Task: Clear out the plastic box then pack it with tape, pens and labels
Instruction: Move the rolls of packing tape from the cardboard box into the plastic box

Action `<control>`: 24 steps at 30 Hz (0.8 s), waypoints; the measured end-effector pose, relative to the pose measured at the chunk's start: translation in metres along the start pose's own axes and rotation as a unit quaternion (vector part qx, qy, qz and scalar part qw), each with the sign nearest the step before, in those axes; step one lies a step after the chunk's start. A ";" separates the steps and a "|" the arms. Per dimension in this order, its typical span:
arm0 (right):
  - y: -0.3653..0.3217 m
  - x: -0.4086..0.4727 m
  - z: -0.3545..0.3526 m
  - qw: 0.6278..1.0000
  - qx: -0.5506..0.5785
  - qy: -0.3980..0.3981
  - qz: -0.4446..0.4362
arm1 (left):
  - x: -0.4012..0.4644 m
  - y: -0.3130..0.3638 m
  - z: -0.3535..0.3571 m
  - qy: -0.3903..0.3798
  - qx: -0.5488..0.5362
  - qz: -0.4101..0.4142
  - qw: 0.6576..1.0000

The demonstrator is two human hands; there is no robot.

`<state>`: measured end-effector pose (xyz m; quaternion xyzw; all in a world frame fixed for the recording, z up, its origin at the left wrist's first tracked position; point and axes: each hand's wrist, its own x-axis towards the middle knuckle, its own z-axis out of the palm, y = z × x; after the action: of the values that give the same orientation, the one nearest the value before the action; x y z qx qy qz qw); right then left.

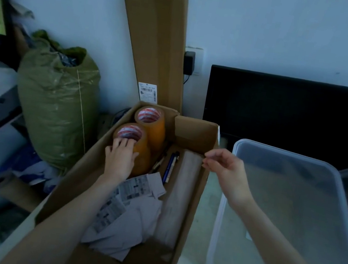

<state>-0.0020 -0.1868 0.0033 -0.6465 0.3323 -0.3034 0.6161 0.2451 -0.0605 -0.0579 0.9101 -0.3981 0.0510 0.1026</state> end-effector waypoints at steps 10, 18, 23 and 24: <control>-0.005 -0.005 -0.002 0.998 0.020 -0.026 0.053 | -0.026 0.017 -0.030 0.076 -0.073 0.206 0.973; -0.025 -0.021 0.010 0.966 0.160 -0.130 0.156 | -0.064 0.052 -0.060 0.127 -0.108 0.372 0.913; -0.029 -0.026 0.013 0.973 0.137 -0.118 0.141 | -0.067 0.051 -0.058 0.133 -0.119 0.400 0.899; -0.028 -0.026 0.015 0.976 0.132 -0.103 0.140 | -0.067 0.052 -0.055 0.138 -0.122 0.406 0.895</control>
<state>-0.0038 -0.1559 0.0311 -0.5338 0.3117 -0.1871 0.7635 0.1612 -0.0341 -0.0083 0.6333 -0.7182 0.1642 0.2370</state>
